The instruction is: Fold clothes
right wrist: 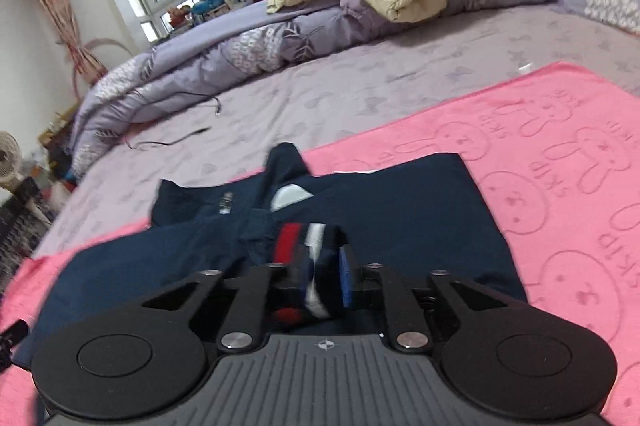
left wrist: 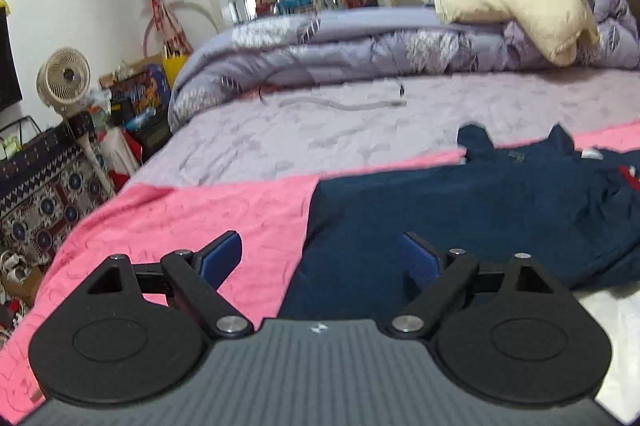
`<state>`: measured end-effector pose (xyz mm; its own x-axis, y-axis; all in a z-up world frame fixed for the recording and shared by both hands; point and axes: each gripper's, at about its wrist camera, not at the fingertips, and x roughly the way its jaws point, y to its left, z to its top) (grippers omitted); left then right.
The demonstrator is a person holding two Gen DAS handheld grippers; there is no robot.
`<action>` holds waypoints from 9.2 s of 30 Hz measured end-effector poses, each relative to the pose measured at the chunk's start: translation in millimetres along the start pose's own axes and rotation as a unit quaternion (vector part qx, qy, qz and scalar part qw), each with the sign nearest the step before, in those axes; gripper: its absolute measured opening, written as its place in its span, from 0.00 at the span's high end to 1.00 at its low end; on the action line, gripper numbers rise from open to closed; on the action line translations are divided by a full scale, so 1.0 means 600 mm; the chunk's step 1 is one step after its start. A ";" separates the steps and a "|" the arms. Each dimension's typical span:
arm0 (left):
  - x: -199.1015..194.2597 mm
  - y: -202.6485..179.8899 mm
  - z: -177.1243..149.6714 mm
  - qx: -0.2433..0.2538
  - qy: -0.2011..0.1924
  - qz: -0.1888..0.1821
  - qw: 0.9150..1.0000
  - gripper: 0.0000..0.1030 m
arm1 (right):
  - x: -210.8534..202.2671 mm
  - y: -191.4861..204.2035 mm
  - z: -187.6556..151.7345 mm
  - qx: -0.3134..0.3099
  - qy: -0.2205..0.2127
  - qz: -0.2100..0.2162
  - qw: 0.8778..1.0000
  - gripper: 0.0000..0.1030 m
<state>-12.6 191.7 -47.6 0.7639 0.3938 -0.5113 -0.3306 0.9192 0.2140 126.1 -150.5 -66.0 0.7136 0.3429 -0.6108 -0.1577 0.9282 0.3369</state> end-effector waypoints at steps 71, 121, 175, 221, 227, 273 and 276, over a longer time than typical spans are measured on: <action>-0.398 -0.036 -0.279 0.021 0.124 -0.096 0.987 0.01 | -0.447 -0.060 -0.372 -0.234 0.099 0.002 0.967 0.14; -0.451 -0.048 -0.278 0.136 0.039 -0.040 0.989 0.00 | -0.475 -0.076 -0.323 -0.235 -0.039 -0.118 0.964 0.04; -0.008 -0.077 -0.075 0.131 0.046 -0.250 0.958 0.01 | -0.118 -0.061 -0.093 -0.222 0.047 0.078 0.971 0.44; 0.100 -0.026 0.092 -0.029 0.048 -0.235 0.970 0.40 | 0.044 -0.002 0.035 -0.235 -0.025 -0.008 0.972 0.84; 0.104 -0.095 0.045 0.077 0.028 -0.177 0.981 0.01 | 0.044 -0.065 -0.009 -0.162 -0.017 0.047 0.986 0.70; 0.073 -0.104 -0.007 0.052 0.022 -0.036 0.998 0.02 | 0.141 -0.012 0.030 -0.095 0.004 -0.017 0.995 0.89; 0.054 -0.096 0.004 0.035 0.019 -0.016 0.999 0.05 | 0.094 -0.002 0.037 -0.103 -0.026 0.010 0.994 0.44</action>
<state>32.5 151.6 -74.3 0.7517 0.3641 -0.5499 -0.2653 0.9303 0.2533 181.8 -135.5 -85.0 0.7428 0.3592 -0.5650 -0.3052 0.9328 0.1917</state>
